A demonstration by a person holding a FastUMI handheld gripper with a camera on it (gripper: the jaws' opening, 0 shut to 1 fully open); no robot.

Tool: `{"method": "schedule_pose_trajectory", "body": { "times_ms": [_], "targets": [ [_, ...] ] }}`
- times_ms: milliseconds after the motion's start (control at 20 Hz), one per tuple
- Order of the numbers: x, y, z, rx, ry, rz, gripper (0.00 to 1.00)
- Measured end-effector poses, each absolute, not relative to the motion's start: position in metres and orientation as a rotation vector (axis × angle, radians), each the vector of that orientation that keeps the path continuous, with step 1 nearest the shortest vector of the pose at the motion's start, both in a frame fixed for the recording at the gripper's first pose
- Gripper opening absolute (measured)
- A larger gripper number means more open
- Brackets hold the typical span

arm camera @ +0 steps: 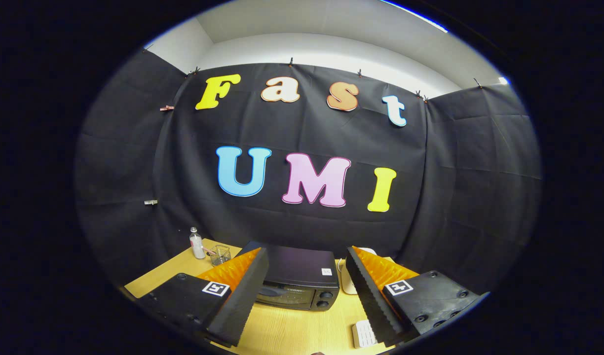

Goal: Open the toaster oven, put the food inside, and close the toaster oven door.

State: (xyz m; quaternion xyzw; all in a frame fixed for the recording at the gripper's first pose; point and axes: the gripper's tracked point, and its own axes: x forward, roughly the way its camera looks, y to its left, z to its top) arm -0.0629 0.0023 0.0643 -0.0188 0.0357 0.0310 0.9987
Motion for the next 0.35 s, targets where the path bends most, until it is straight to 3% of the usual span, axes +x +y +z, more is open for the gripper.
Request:
{"method": "schedule_pose_trajectory", "body": {
  "times_ms": [350],
  "targets": [
    [-0.0585, -0.0008, 0.0578, 0.006, 0.111, 0.051, 0.98]
  ]
}}
